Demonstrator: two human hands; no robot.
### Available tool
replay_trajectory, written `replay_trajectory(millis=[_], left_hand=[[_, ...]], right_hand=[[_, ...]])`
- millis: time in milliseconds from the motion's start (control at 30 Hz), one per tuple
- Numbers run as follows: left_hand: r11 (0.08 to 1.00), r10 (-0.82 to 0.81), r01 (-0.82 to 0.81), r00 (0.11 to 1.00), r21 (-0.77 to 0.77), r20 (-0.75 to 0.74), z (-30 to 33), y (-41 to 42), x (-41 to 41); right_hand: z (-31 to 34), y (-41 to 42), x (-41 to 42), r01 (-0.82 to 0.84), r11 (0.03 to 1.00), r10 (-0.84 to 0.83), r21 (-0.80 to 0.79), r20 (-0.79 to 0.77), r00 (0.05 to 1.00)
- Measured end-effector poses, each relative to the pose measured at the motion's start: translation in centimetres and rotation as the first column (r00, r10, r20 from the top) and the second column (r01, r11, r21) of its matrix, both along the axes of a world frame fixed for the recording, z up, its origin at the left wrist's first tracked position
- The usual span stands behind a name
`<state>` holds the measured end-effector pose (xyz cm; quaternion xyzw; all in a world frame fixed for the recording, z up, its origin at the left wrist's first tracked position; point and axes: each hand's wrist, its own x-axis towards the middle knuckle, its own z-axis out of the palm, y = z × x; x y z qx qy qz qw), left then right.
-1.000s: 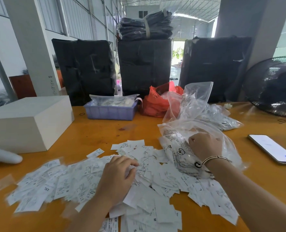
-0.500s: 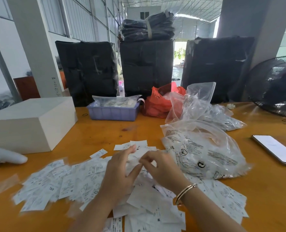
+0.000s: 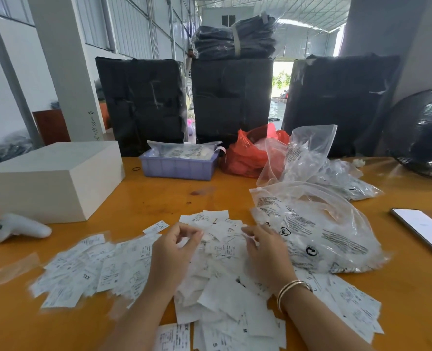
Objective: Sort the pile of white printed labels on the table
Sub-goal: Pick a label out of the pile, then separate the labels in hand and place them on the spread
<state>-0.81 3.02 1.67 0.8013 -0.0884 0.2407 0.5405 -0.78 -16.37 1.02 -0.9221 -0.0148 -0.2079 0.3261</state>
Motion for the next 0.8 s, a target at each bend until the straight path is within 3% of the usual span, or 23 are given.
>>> replay_trajectory(millis=[100, 267, 433, 567, 700, 800], left_hand=[[1.0, 0.01, -0.01, 1.0, -0.014, 0.023, 0.0, -0.2, -0.1], [1.0, 0.017, -0.018, 0.998, 0.023, 0.062, -0.2, -0.4, 0.0], [0.996, -0.055, 0.051, 0.997, 0.068, 0.057, -0.5, -0.7, 0.0], [0.993, -0.082, 0.074, 0.993, 0.095, 0.089, -0.4, -0.8, -0.3], [0.991, -0.1, 0.093, 0.992, 0.092, 0.08, -0.1, -1.0, -0.6], [0.989, -0.121, 0.114, 0.99, 0.092, 0.071, 0.0, -1.1, -0.8]], right_hand=[[-0.3, 0.5, 0.1, -0.059, 0.975, 0.037, -0.214, -0.102, 0.994], [-0.4, 1.5, 0.1, -0.157, 0.925, 0.126, -0.345, -0.111, 0.986], [0.4, 1.3, 0.2, -0.186, 0.98, 0.176, -0.068, -0.125, 0.976], [0.8, 1.1, -0.1, -0.154, 0.968, 0.181, 0.199, -0.123, 0.976], [0.8, 1.2, -0.4, -0.149, 0.958, 0.179, 0.247, -0.102, 0.979], [1.0, 1.3, -0.4, -0.175, 0.904, 0.189, 0.391, 0.004, 0.982]])
